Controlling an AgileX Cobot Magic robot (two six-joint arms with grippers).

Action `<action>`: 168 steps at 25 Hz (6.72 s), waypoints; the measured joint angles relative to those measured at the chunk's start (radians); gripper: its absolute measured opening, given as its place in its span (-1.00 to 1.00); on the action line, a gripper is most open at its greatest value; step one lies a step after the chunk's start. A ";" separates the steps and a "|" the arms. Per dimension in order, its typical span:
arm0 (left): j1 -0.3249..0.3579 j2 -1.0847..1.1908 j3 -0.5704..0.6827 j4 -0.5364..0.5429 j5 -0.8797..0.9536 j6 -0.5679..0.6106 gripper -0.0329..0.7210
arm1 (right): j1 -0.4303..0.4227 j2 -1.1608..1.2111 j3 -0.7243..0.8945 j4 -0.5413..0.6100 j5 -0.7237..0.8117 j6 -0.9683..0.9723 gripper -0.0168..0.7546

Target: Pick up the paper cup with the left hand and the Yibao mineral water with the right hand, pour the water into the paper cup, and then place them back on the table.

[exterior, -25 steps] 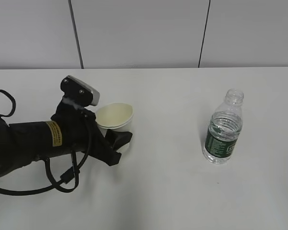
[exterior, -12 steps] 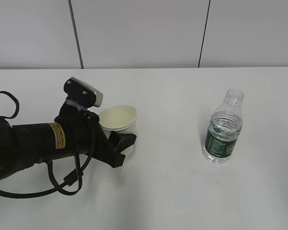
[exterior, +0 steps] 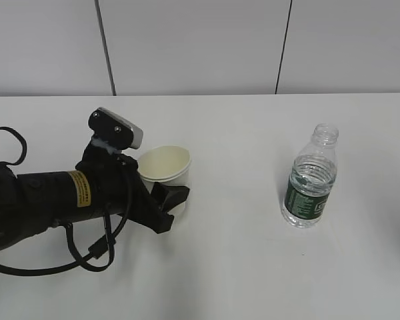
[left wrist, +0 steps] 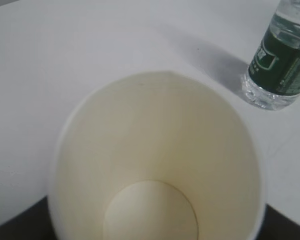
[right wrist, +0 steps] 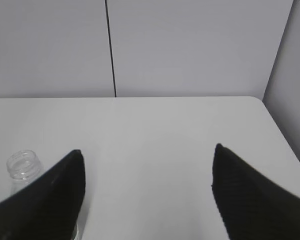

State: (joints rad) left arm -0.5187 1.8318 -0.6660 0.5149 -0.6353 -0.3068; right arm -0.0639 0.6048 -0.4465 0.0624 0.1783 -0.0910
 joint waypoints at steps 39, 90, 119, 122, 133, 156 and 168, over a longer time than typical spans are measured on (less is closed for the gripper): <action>0.000 0.000 0.000 -0.020 -0.001 -0.002 0.23 | 0.073 0.821 0.146 -0.674 -0.831 0.369 0.56; 0.000 0.000 0.000 -0.020 -0.001 -0.002 0.23 | 0.075 1.417 -0.013 -0.587 -1.321 0.151 0.61; 0.000 0.000 0.000 -0.015 -0.001 -0.002 0.23 | 0.104 1.427 -0.082 -0.658 -1.296 0.140 0.16; 0.000 0.000 0.000 -0.012 0.000 -0.002 0.23 | 0.154 1.428 -0.117 -0.640 -1.292 0.139 0.17; 0.000 0.000 0.000 -0.017 0.049 -0.002 0.23 | 0.291 1.430 -0.374 -0.603 -1.076 0.170 0.17; 0.000 -0.014 0.000 -0.010 0.004 -0.003 0.24 | 0.388 1.444 -0.589 -0.645 -0.866 -0.146 0.17; 0.000 -0.015 0.000 0.075 0.015 -0.003 0.24 | 0.388 1.444 -0.589 -0.646 -0.868 -0.467 0.17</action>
State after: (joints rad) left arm -0.5187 1.8167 -0.6660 0.5896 -0.6202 -0.3100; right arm 0.3243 2.0487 -1.0357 -0.5841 -0.6895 -0.5576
